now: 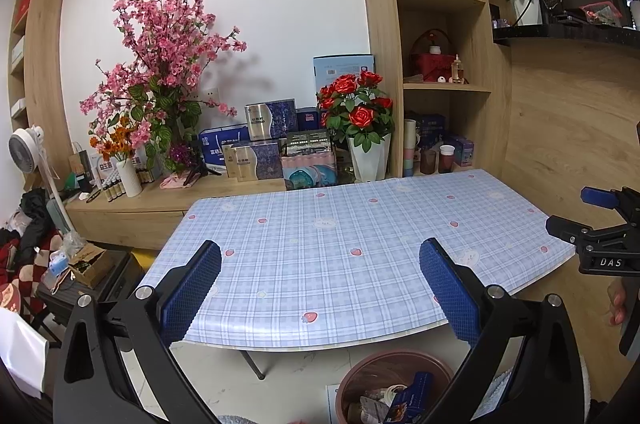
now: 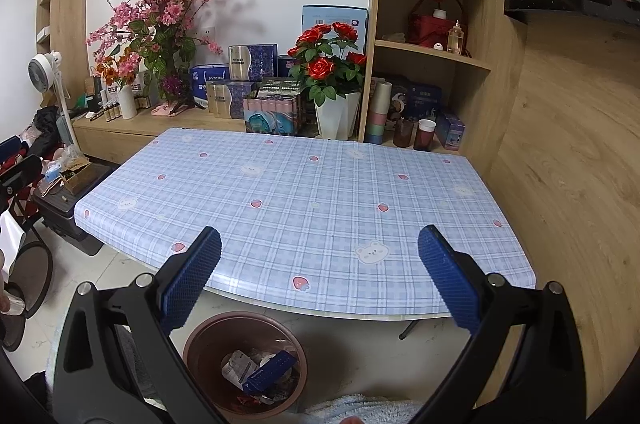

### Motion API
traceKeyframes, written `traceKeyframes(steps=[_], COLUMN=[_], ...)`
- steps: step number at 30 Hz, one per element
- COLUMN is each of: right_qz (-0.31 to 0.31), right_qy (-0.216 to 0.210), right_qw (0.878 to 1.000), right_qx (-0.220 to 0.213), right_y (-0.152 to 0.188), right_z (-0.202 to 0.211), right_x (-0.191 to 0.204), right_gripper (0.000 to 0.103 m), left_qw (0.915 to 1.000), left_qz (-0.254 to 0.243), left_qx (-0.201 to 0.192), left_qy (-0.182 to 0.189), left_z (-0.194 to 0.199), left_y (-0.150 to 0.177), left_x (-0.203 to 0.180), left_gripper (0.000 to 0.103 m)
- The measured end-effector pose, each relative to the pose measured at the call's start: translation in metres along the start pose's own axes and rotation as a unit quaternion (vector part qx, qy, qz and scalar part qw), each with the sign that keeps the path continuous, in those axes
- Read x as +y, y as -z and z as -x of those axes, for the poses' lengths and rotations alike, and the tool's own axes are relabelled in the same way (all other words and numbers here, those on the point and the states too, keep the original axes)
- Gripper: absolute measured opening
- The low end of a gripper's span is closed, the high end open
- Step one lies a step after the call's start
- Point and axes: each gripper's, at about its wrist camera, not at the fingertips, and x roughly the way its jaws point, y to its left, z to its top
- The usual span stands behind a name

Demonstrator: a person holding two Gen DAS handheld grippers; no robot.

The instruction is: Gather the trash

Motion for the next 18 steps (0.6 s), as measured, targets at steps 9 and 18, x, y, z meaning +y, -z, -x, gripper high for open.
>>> traceKeyframes(steps=[9,18], right_qz=[0.000,0.001], right_qy=[0.001,0.002], right_qw=[1.000,1.000], right_qx=[0.001,0.002], right_y=[0.0004,0.0006], right_z=[-0.0009,-0.0019], right_x=[-0.0015,-0.0036], right_gripper=[0.097,0.097], left_qw=[1.0000,1.0000], left_qz=[-0.002,-0.006], left_qx=[0.000,0.000], left_qy=[-0.002,-0.006], left_z=[-0.0003,0.0002], left_y=[0.0013,0.0014], left_x=[0.0000,0.0006], left_gripper=[0.097,0.097])
